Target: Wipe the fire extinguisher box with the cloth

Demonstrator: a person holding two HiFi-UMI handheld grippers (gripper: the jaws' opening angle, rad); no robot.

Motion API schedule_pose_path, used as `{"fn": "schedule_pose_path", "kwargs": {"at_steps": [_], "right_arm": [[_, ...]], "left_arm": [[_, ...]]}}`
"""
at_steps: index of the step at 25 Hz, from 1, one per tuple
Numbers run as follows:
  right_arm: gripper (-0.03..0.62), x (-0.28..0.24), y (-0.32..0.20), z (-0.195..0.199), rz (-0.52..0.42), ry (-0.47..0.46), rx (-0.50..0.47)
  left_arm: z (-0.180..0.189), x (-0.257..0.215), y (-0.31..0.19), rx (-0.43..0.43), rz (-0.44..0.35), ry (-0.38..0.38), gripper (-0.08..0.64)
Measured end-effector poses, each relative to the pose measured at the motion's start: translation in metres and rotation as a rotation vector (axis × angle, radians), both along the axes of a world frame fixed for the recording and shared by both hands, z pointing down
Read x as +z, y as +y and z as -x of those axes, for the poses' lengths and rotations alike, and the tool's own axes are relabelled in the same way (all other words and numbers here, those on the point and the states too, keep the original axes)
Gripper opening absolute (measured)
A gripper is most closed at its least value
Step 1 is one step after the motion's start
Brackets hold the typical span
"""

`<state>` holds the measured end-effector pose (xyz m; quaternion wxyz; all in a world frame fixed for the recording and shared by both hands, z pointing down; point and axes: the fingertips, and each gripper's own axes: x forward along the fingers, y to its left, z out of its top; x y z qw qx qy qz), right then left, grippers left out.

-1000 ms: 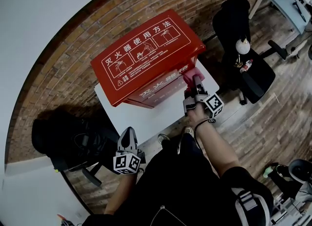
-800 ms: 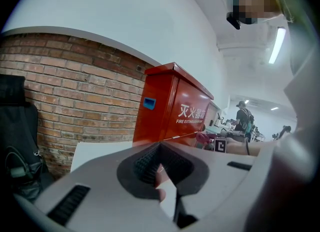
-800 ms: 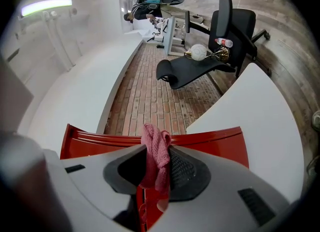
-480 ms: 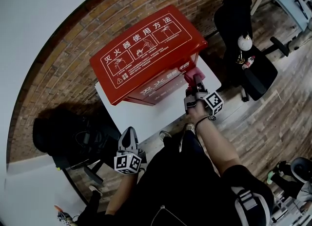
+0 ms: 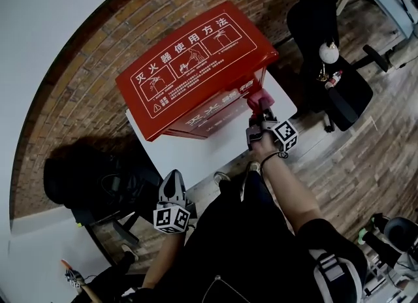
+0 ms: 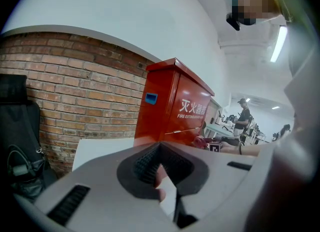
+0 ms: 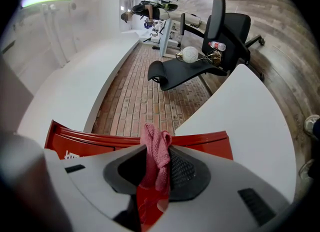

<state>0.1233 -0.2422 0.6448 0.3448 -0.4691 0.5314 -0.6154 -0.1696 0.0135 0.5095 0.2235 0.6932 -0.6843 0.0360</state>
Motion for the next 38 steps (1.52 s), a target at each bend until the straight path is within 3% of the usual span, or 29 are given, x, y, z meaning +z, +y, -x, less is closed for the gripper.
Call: {"fn": "schedule_pose_path", "kwargs": {"at_steps": [38], "right_arm": [[0.115, 0.128, -0.009, -0.001, 0.213, 0.186, -0.011]], "left_arm": [[0.015, 0.031, 0.01, -0.042, 0.073, 0.002, 0.021]]}}
